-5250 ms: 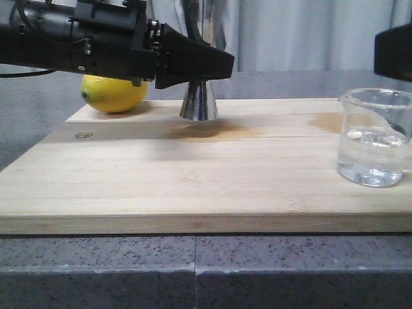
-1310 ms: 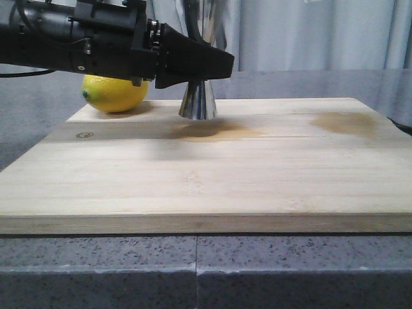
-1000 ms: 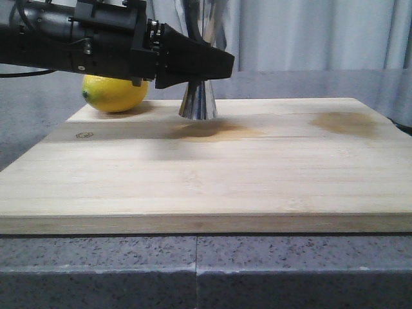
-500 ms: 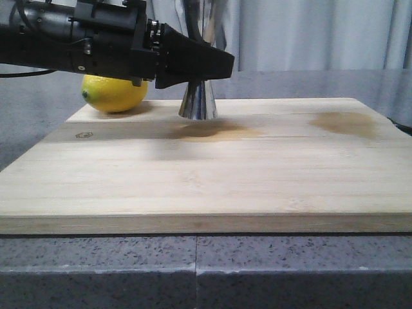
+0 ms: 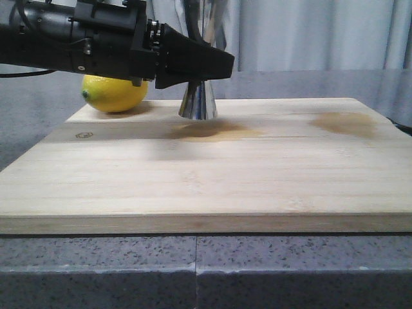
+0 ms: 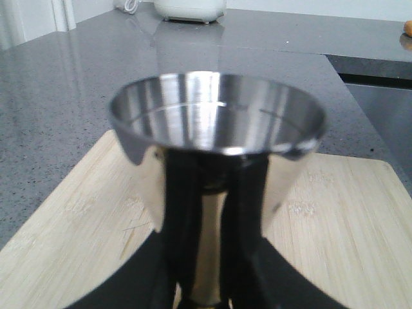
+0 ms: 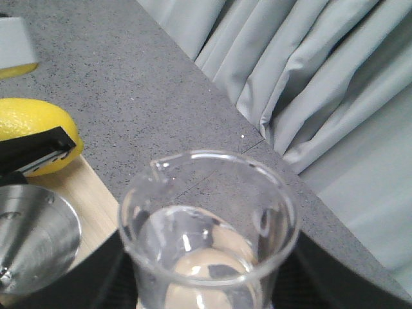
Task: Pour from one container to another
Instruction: 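Tilt the measuring cup with the right gripper, pouring into the jigger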
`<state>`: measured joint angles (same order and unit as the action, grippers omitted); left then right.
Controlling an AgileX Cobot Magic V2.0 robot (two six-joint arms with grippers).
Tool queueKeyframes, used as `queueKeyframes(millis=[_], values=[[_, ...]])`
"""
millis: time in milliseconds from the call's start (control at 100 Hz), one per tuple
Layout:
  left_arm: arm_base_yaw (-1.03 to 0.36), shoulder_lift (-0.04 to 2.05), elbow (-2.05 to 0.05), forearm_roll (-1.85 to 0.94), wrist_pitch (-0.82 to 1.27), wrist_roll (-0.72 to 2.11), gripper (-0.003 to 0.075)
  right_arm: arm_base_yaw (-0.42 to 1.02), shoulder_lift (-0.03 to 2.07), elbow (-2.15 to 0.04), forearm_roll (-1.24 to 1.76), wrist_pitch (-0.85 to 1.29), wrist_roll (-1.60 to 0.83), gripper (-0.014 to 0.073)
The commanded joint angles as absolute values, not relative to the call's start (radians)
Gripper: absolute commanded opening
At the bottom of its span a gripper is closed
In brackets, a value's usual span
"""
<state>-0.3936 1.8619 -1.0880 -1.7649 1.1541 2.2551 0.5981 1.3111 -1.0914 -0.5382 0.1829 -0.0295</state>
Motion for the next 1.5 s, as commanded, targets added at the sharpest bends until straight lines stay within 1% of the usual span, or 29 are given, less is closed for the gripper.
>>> queueKeyframes(millis=[0, 160, 300, 710, 1490], values=[[-0.404, 1.808, -1.117, -1.851, 1.259, 2.255, 0.0062, 0.611, 1.297, -1.129, -0.575, 0.104, -0.034, 0.0262], [-0.404, 1.808, -1.117, -1.851, 1.259, 2.255, 0.0062, 0.653, 1.311, -1.129, -0.674, 0.129, -0.034, 0.0262], [-0.404, 1.808, -1.117, -1.851, 1.259, 2.255, 0.0062, 0.653, 1.311, -1.129, -0.679, 0.135, -0.034, 0.0262], [-0.404, 1.808, -1.117, -1.851, 1.259, 2.255, 0.0062, 0.653, 1.317, -1.129, -0.829, 0.125, -0.034, 0.0262], [-0.404, 1.808, -1.117, -1.851, 1.259, 2.255, 0.0062, 0.653, 1.317, -1.129, -0.937, 0.126, -0.034, 0.0264]])
